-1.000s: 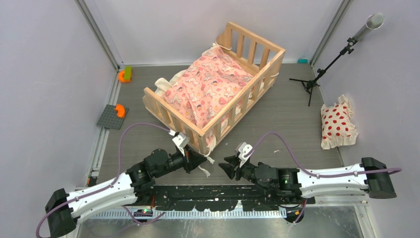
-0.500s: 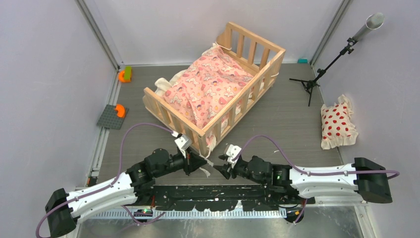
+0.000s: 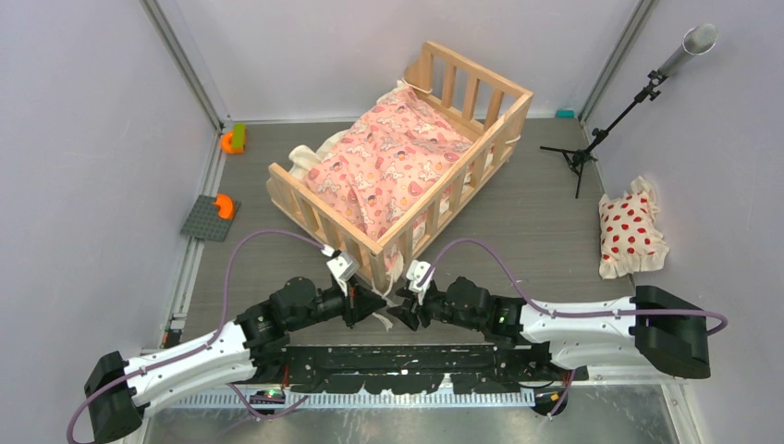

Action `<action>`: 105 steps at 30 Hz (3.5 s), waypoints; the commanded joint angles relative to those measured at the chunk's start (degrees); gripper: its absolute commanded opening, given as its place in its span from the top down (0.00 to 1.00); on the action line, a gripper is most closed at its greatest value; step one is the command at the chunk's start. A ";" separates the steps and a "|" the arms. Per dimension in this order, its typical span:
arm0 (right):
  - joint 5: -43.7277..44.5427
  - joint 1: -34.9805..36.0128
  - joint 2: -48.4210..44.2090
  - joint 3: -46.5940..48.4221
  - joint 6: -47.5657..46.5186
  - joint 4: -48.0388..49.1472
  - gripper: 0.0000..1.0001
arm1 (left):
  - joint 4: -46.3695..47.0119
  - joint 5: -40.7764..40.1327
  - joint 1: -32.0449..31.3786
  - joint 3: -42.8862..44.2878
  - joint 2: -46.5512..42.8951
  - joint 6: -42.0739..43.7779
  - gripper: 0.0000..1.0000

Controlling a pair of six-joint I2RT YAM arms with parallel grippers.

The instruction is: Set up the pet bed

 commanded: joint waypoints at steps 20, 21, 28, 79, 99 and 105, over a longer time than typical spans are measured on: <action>-13.07 -4.74 5.48 5.03 -1.31 2.81 0.80 | 0.69 0.85 0.08 2.24 -0.84 1.02 1.00; -13.27 -4.68 5.22 5.00 -1.49 2.50 0.85 | 0.67 0.77 0.10 2.30 -0.85 0.98 1.00; -12.24 -4.81 4.51 5.17 -1.62 0.73 0.99 | -0.46 -0.03 0.07 2.85 -1.08 1.54 0.84; -13.11 -4.83 3.29 6.05 4.70 3.60 0.99 | 17.50 -11.88 0.15 -8.55 10.55 7.56 0.60; 9.77 -4.67 -0.06 -3.20 21.85 -1.12 0.99 | -10.08 -14.26 0.08 -3.12 -12.92 1.16 1.00; 13.03 -3.90 -0.94 -4.34 25.71 -3.59 0.99 | -14.96 -17.55 0.07 -0.77 -16.41 0.62 1.00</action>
